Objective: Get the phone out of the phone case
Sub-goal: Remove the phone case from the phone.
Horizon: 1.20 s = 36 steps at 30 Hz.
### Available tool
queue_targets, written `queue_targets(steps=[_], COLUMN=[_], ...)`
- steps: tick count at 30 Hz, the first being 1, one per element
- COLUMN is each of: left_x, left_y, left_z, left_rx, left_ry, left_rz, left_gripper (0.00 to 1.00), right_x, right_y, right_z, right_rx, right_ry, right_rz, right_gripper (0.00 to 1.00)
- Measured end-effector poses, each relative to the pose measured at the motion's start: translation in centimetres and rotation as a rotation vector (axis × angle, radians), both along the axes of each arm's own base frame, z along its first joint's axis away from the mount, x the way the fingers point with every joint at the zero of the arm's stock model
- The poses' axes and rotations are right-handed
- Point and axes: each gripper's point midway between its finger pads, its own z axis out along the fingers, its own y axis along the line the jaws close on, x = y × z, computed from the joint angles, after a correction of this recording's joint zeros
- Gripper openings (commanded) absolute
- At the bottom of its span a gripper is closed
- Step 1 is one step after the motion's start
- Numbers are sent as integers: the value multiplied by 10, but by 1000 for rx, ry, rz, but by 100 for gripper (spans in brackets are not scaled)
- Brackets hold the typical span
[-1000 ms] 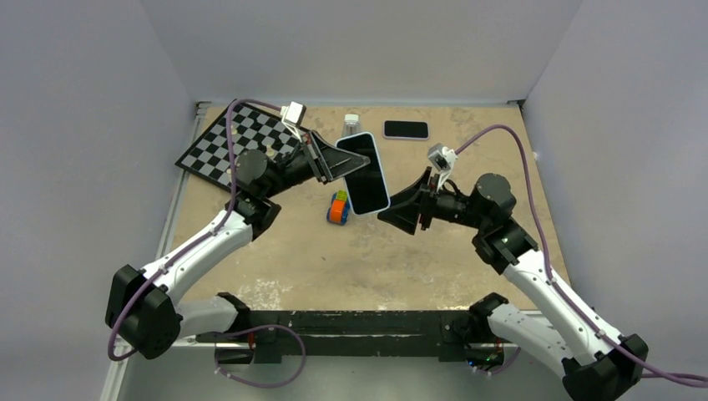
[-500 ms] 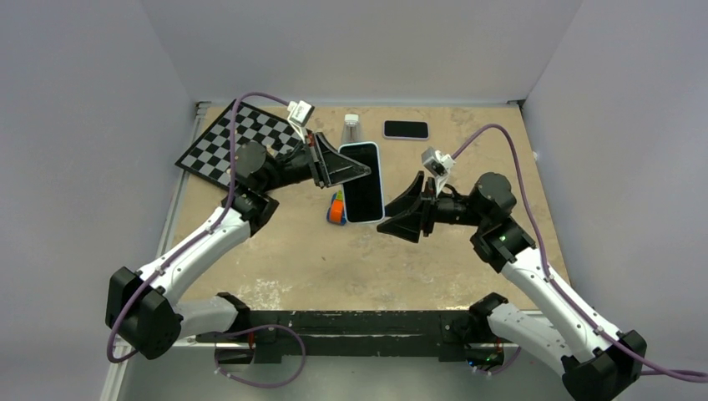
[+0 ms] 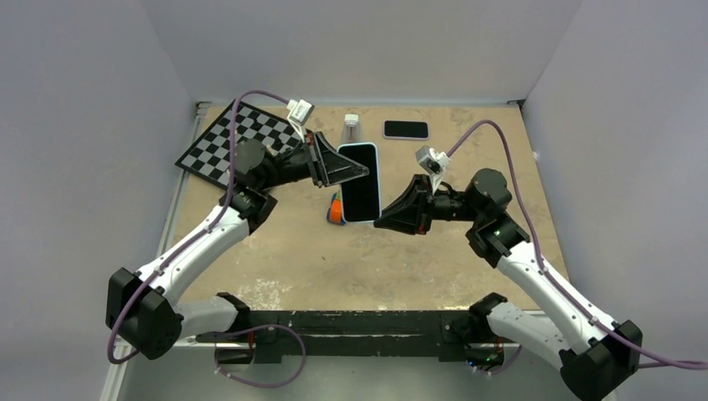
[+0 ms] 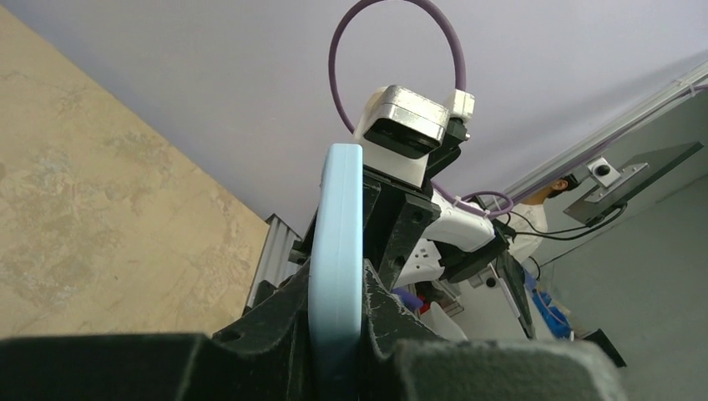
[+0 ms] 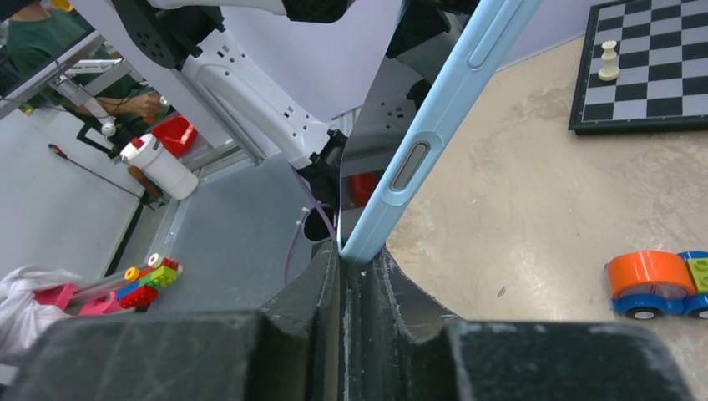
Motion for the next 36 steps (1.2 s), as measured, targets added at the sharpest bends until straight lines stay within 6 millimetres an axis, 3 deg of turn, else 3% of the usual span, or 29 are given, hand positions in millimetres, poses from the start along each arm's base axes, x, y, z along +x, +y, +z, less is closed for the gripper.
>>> queue_targets(steps=[2, 11, 15, 19, 20, 21, 22, 23, 26, 29, 30, 33, 36], left_x=[-1, -10, -25, -44, -46, -46, -46, -44, -37, -35, -35, -33, -26], left_y=[1, -3, -1, 3, 4, 4, 4, 4, 5, 13, 15, 21, 20], left_z=[2, 9, 16, 28, 29, 29, 27, 24, 14, 14, 16, 19, 16], left_rx=[0, -34, -51, -78, -82, -81, -76, -66, -24, 10, 16, 23, 34], left_ry=[-3, 50, 116, 100, 91, 87, 84, 78, 46, -36, -62, -131, -143], left_rz=[-6, -117, -214, -300, -303, -302, -296, -280, -184, -72, -46, 14, 48], left_gripper=[0, 0, 0, 0, 0, 0, 0, 0, 0, 0, 0, 0, 0], right_x=[0, -4, 21, 40, 43, 46, 47, 50, 51, 40, 34, 14, -1], right_y=[0, -1, 2, 10, 10, 9, 8, 7, 6, 3, 2, -2, -1], right_z=[0, 0, -4, -29, -32, -33, -32, -30, -25, -25, -23, -15, -7], right_rx=[-1, 27, -1, -100, -117, -130, -141, -154, -172, -171, -162, -119, -83], right_ry=[-13, -235, -329, -323, -314, -303, -289, -273, -204, -118, -92, -60, -53], right_rz=[5, -28, -157, -237, -253, -271, -279, -292, -308, -298, -285, -240, -175], right_gripper=[0, 0, 0, 0, 5, 21, 51, 70, 75, 96, 98, 98, 87])
